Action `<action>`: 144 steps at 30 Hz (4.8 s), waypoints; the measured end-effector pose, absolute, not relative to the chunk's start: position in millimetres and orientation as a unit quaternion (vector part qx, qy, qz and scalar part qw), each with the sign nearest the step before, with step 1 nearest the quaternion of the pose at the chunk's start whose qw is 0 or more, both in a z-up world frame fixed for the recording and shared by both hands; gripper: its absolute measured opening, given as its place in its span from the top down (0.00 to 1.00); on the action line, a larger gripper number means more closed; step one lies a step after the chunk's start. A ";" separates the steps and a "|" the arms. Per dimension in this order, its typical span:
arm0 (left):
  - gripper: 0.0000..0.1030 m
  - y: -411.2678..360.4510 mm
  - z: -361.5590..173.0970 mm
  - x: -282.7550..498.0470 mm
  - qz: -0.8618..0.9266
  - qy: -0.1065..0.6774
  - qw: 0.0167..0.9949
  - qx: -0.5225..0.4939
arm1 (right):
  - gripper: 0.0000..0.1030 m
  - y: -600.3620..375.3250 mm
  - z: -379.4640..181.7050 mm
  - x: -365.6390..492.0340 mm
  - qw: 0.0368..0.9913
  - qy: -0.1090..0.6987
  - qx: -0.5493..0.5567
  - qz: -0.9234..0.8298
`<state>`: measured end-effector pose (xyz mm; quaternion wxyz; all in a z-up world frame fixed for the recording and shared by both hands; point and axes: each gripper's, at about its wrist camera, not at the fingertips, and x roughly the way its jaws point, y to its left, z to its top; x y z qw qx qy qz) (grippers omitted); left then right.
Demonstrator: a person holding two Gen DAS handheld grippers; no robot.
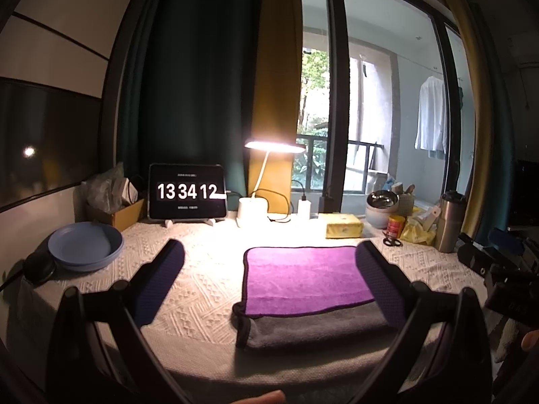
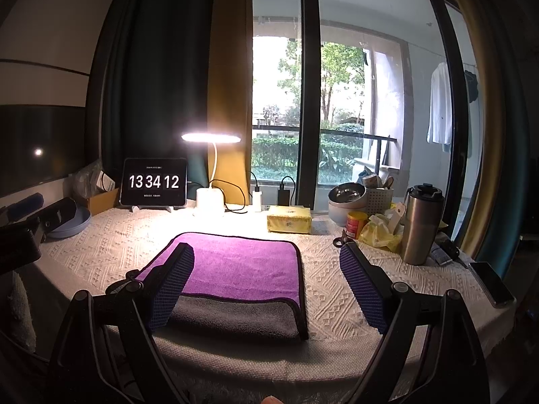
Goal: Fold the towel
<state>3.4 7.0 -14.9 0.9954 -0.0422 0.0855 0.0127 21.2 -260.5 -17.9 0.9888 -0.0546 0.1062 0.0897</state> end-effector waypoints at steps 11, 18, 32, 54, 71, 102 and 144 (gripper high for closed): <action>0.01 4.7 -19.4 9.9 0.008 0.097 0.994 -0.041 | 0.12 -262.7 -23.4 25.1 0.988 0.111 -0.054 0.091; 0.01 2.4 -29.4 25.8 0.004 0.122 0.992 -0.036 | 0.12 -265.2 -30.1 38.6 0.987 0.123 -0.052 0.090; 0.02 -8.6 -74.8 74.2 -0.003 0.205 0.979 -0.015 | 0.12 -271.8 -53.8 73.1 0.981 0.165 -0.043 0.092; 0.46 -5.2 -134.0 127.8 0.003 0.331 0.943 -0.031 | 0.44 -281.7 -109.2 139.1 0.950 0.291 -0.022 0.114; 0.62 -5.6 -143.2 132.1 0.000 0.351 0.936 -0.021 | 0.71 -278.9 -127.7 152.7 0.937 0.332 -0.027 0.104; 0.87 -5.1 -93.6 130.4 -0.040 0.297 0.953 -0.038 | 0.95 -266.1 -84.6 137.2 0.960 0.248 -0.060 0.115; 0.87 -13.9 -45.2 213.1 -0.053 0.207 0.977 0.004 | 0.95 -253.3 -39.7 217.4 0.976 0.170 -0.090 0.098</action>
